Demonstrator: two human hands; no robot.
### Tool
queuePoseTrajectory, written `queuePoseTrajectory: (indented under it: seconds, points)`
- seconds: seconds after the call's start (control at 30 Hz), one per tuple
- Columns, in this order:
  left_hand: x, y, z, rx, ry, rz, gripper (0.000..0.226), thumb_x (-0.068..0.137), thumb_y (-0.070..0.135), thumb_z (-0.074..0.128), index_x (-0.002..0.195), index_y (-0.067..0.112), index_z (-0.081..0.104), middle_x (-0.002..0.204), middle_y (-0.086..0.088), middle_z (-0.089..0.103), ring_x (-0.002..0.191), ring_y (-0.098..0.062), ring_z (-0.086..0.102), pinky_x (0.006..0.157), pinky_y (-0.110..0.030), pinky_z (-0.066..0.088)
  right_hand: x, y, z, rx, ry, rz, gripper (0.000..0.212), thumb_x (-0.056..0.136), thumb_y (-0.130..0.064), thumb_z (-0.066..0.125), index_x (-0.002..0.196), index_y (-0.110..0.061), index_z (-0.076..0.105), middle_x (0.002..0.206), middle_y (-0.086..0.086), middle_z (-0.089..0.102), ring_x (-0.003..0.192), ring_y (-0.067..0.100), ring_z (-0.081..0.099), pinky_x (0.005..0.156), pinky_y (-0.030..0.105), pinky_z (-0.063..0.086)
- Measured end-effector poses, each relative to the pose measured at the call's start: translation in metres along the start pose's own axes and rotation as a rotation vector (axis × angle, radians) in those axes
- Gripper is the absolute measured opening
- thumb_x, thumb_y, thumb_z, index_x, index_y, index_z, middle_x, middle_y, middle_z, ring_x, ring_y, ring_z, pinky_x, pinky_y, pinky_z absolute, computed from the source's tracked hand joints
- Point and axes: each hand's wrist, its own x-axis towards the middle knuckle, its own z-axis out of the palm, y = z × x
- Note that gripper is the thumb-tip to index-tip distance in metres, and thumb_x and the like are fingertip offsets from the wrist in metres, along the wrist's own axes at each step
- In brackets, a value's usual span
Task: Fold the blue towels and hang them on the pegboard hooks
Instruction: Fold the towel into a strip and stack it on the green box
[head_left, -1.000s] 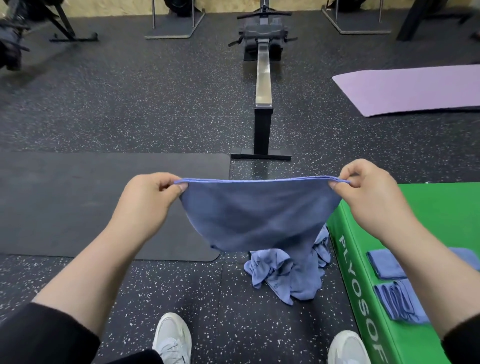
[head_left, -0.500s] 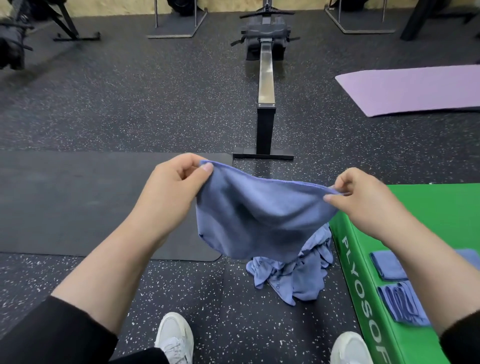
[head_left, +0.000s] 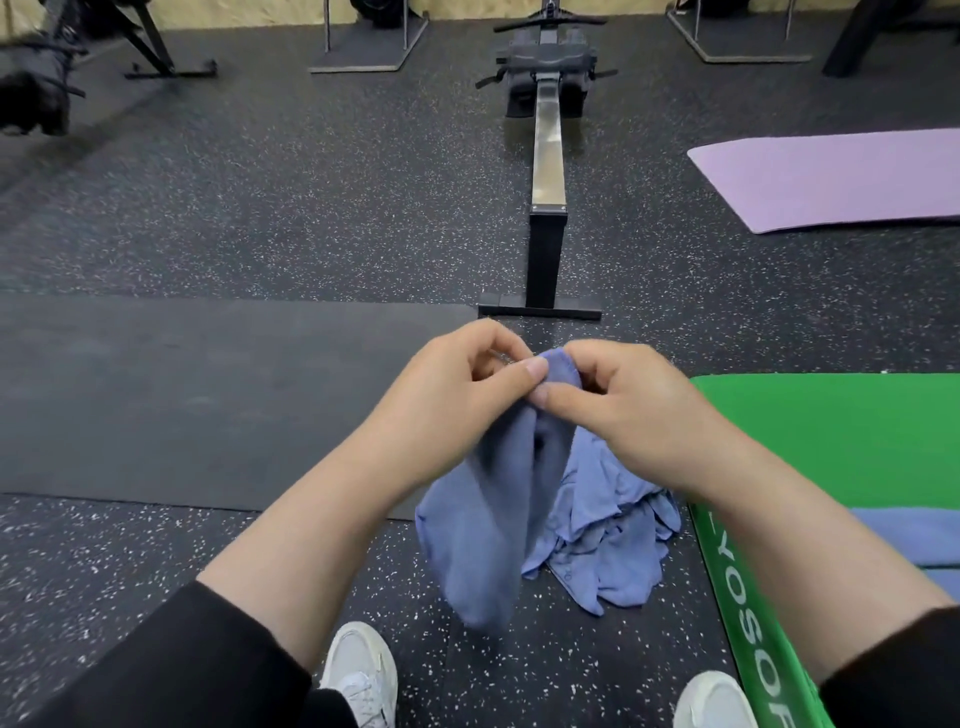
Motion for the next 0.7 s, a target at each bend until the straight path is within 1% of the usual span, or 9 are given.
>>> queuePoseTrajectory:
  seconds: [0.07, 0.17, 0.23, 0.3, 0.37, 0.43, 0.5, 0.63, 0.7]
  points:
    - [-0.003, -0.008, -0.008, 0.067, -0.119, -0.073, 0.015, 0.092, 0.04, 0.069, 0.095, 0.026, 0.069, 0.077, 0.006, 0.067, 0.072, -0.006, 0.054, 0.072, -0.034, 0.046, 0.001, 0.0, -0.004, 0.063, 0.084, -0.01, 0.034, 0.085, -0.039, 0.065, 0.086, -0.005, 0.065, 0.076, 0.002, 0.059, 0.073, 0.01, 0.048, 0.067, 0.043, 0.044]
    - [-0.009, -0.017, -0.012, 0.22, -0.256, -0.115, 0.02, 0.095, 0.031, 0.065, 0.084, 0.015, 0.065, 0.07, 0.009, 0.055, 0.065, -0.005, 0.044, 0.064, -0.028, 0.038, -0.001, 0.003, -0.015, 0.101, 0.138, 0.022, 0.024, 0.089, -0.031, 0.066, 0.087, -0.007, 0.064, 0.076, 0.009, 0.061, 0.073, 0.013, 0.049, 0.067, 0.044, 0.044]
    - [-0.011, -0.018, -0.011, 0.268, -0.212, -0.091, 0.025, 0.098, 0.028, 0.059, 0.081, 0.01, 0.06, 0.068, 0.008, 0.049, 0.062, -0.006, 0.039, 0.059, -0.026, 0.033, -0.002, 0.002, -0.02, 0.043, 0.089, 0.038, 0.017, 0.089, -0.031, 0.065, 0.09, -0.014, 0.068, 0.081, 0.018, 0.065, 0.073, 0.013, 0.05, 0.068, 0.047, 0.046]
    - [-0.011, -0.016, -0.009, 0.281, -0.136, -0.06, 0.026, 0.102, 0.029, 0.054, 0.082, 0.013, 0.057, 0.069, 0.008, 0.052, 0.062, -0.006, 0.041, 0.059, -0.023, 0.034, -0.004, 0.001, -0.023, -0.034, 0.104, 0.027, 0.018, 0.087, -0.034, 0.061, 0.092, -0.019, 0.071, 0.085, 0.02, 0.066, 0.072, 0.013, 0.049, 0.069, 0.046, 0.046]
    - [-0.012, -0.016, -0.009, 0.28, -0.098, -0.028, 0.022, 0.1, 0.033, 0.056, 0.083, 0.02, 0.057, 0.069, 0.011, 0.057, 0.062, -0.004, 0.045, 0.059, -0.02, 0.035, -0.005, 0.001, -0.026, -0.039, 0.205, -0.002, 0.013, 0.09, -0.032, 0.06, 0.092, -0.022, 0.068, 0.084, 0.013, 0.066, 0.074, 0.012, 0.052, 0.073, 0.045, 0.048]
    - [-0.014, -0.018, -0.011, 0.34, -0.131, -0.027, 0.014, 0.094, 0.036, 0.064, 0.086, 0.027, 0.057, 0.073, 0.011, 0.063, 0.064, -0.002, 0.05, 0.06, -0.02, 0.038, -0.006, 0.003, -0.03, -0.024, 0.308, 0.0, 0.008, 0.097, -0.024, 0.06, 0.092, -0.026, 0.067, 0.082, -0.005, 0.068, 0.078, 0.008, 0.057, 0.075, 0.04, 0.047]
    - [-0.017, -0.024, -0.013, 0.471, -0.165, -0.068, 0.016, 0.091, 0.036, 0.068, 0.084, 0.027, 0.056, 0.072, 0.01, 0.061, 0.065, -0.003, 0.051, 0.059, -0.023, 0.038, -0.008, 0.008, -0.034, -0.021, 0.377, 0.026, 0.015, 0.099, -0.02, 0.059, 0.091, -0.03, 0.066, 0.08, -0.016, 0.066, 0.076, 0.005, 0.056, 0.072, 0.034, 0.047]
    - [-0.022, -0.038, -0.025, 0.598, -0.152, -0.184, 0.015, 0.092, 0.029, 0.064, 0.081, 0.02, 0.06, 0.074, 0.004, 0.062, 0.073, -0.017, 0.055, 0.063, -0.032, 0.041, -0.012, 0.018, -0.041, -0.067, 0.441, 0.08, 0.013, 0.098, -0.022, 0.059, 0.091, -0.031, 0.065, 0.078, -0.019, 0.066, 0.076, 0.004, 0.056, 0.076, 0.033, 0.047]
    - [-0.026, -0.045, -0.034, 0.639, -0.108, -0.236, 0.017, 0.094, 0.027, 0.059, 0.08, 0.017, 0.06, 0.071, 0.001, 0.063, 0.075, -0.023, 0.059, 0.064, -0.033, 0.044, -0.015, 0.022, -0.043, -0.07, 0.475, 0.108, 0.012, 0.097, -0.02, 0.059, 0.089, -0.027, 0.065, 0.074, -0.019, 0.064, 0.071, 0.002, 0.054, 0.073, 0.031, 0.045]
